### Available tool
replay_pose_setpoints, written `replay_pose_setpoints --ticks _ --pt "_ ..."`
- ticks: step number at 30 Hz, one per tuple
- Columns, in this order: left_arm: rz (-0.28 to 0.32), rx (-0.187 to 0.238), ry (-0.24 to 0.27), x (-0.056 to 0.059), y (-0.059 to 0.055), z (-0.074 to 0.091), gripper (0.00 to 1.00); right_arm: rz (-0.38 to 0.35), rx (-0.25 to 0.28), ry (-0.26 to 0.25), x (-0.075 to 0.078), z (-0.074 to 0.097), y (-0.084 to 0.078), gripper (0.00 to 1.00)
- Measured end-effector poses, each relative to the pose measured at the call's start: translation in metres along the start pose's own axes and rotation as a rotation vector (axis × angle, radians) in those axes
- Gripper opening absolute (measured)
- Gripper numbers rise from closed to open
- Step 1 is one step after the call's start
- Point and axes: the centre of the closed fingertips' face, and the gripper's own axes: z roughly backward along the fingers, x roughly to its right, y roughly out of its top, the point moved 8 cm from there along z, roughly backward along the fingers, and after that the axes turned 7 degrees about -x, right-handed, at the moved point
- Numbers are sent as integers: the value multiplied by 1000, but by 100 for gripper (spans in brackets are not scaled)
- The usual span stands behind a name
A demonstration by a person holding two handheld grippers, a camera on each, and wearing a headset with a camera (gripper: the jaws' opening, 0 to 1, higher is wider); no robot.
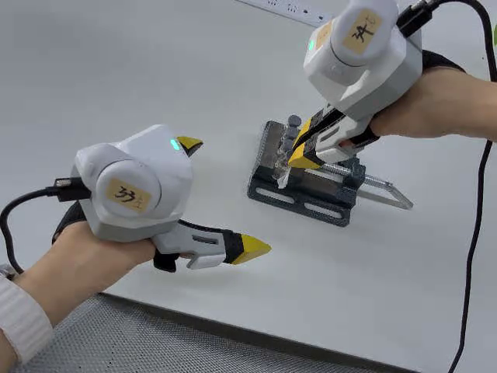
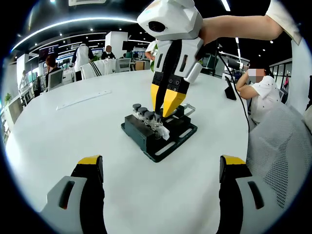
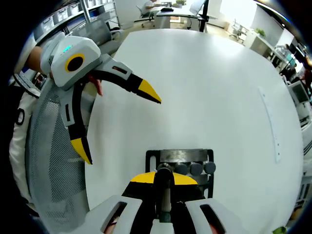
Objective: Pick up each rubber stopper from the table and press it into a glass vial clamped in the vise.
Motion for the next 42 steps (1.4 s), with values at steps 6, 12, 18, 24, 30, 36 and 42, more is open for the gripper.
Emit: replay_pose_setpoints --ticks 6,12,18,24,30,36,42 --pt "9 -1 -4 0 0 0 99 10 -12 6 0 -3 2 5" --pt "17 -2 -7 0 -3 0 99 18 -26 3 4 -7 3 5" --pt "20 -1 -8 -1 -3 0 98 29 -48 1 5 -9 5 5" --pt "23 0 -12 -1 -3 -1 98 19 -59 8 4 -8 6 5" --pt "25 1 -13 -1 -4 -1 98 33 -89 14 5 -9 10 5" --pt "29 1 -17 -1 -4 -2 98 41 -132 24 2 -8 13 5" --pt "29 0 -25 0 -4 -3 98 30 -150 34 4 -9 15 4"
